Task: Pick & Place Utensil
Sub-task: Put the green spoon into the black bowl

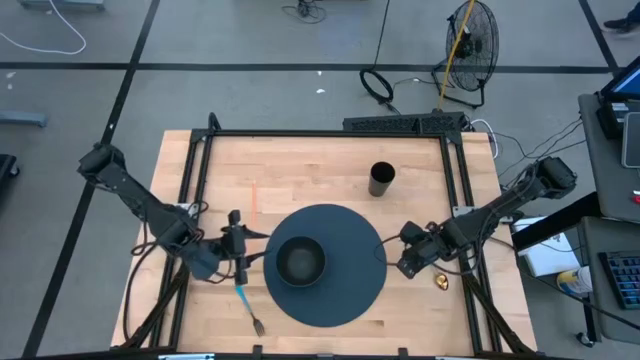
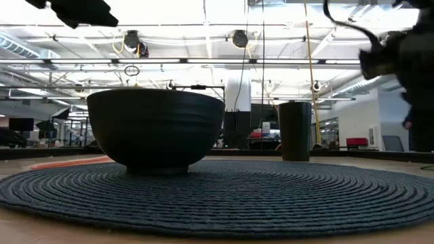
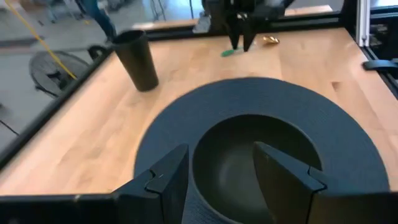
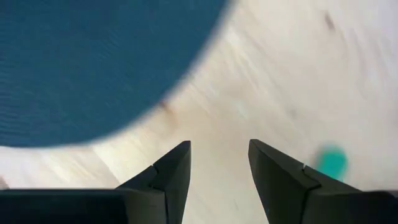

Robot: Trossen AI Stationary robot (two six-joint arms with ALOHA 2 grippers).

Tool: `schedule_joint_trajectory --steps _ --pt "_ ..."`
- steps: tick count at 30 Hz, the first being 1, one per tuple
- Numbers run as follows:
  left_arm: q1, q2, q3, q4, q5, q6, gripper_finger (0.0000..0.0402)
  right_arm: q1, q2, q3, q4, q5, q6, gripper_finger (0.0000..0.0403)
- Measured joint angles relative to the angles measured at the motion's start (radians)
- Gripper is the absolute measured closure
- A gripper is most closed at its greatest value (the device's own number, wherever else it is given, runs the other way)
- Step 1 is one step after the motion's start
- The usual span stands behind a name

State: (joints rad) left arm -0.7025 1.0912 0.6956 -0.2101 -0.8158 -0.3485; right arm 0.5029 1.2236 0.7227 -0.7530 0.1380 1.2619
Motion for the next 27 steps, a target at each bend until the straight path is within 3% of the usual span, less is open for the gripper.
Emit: schedule_joint_trajectory --steps 5,10,18,27 --pt "-0.081 0.0 0.0 0.0 -0.12 0.001 0.0218 0.034 0.0 0.0 -0.138 -0.12 0.148 0.0248" --pt "-0.118 0.0 0.0 0.002 -0.165 0.001 0.0218 0.067 0.0 0.0 -0.151 -0.137 0.204 0.0248" --pt "-0.118 0.001 0.0 0.002 -0.175 -0.012 0.0217 0.104 0.007 0.0 -0.284 -0.144 0.306 0.0248" --pt "-0.118 0.002 0.0 0.003 -0.174 -0.027 0.0218 0.108 0.081 0.0 -0.268 -0.14 0.277 0.0248"
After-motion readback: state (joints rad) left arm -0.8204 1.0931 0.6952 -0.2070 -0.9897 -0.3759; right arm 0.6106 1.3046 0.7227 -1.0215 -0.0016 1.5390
